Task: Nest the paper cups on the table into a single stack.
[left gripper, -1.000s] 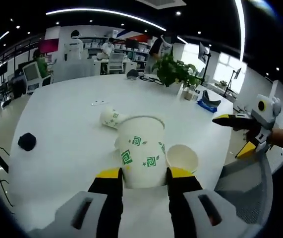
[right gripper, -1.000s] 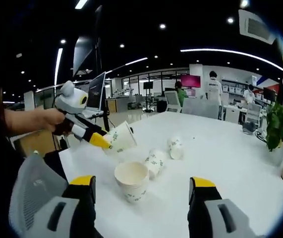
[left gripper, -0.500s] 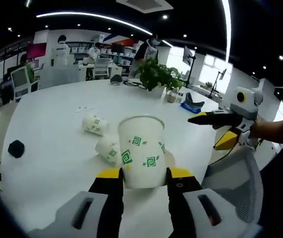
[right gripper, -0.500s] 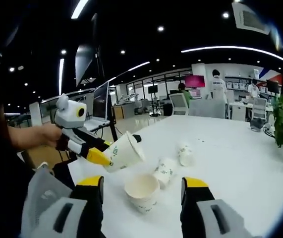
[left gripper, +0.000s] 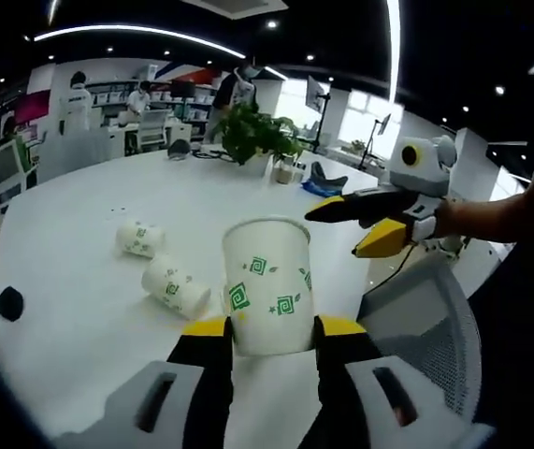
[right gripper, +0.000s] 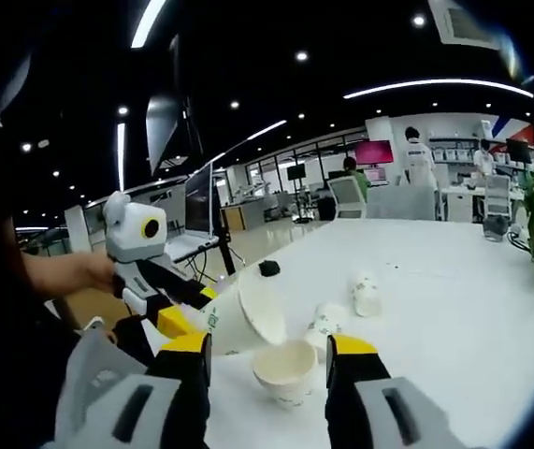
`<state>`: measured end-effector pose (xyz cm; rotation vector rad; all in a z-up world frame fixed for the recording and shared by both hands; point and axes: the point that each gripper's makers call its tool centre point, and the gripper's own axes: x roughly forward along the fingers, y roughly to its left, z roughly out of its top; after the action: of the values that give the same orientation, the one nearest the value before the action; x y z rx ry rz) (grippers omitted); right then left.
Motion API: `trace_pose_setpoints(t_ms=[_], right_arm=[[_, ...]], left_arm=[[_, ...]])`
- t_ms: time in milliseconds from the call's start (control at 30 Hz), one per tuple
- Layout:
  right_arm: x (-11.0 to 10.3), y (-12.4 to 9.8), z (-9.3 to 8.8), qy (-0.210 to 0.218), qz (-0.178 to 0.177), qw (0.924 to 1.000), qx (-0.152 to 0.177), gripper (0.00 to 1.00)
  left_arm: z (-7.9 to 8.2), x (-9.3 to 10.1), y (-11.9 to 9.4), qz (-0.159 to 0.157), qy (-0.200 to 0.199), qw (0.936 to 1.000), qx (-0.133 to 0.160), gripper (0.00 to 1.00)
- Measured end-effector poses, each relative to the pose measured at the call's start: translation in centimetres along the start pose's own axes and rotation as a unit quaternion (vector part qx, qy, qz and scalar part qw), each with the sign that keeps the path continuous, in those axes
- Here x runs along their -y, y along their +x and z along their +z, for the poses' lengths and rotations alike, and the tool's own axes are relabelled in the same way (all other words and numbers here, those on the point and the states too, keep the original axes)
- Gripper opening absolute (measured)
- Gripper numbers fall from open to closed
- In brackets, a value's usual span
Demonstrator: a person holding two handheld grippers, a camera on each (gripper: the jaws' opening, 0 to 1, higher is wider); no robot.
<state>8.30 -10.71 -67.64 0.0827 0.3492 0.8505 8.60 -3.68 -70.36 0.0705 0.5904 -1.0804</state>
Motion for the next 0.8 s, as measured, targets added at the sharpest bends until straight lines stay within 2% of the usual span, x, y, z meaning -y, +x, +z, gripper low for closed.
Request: trace_pose_setpoints(t_ms=[133,433,533,800], right_arm=[[-0.3,0.1,0.0,0.01,0.011,0.9999,0.001,0.39],[-1.2,0.2,0.0,0.038,0.042,0.9984,0.001,0.3],[-1.7,0.2,-0.1,0.049,0.057,0.9972,-0.002,0.24],[-3.0,0.3,-0.5,0.076,0.087,0.9933,-0.009,0.15]], left_arm=[[-0.1,1.1,0.2,-0.015,0.014,0.9998,-0.007,0.32],[-0.5,2.0,0.6,-0.039,0.03,0.9986,-0.02,0.33],[-0.4,3.2,0.7,-0.052,0.041,0.9975,-0.025,0.33],[-1.1,3.7,0.9,-0.077,0.059,0.9947,-0.036,0.33]])
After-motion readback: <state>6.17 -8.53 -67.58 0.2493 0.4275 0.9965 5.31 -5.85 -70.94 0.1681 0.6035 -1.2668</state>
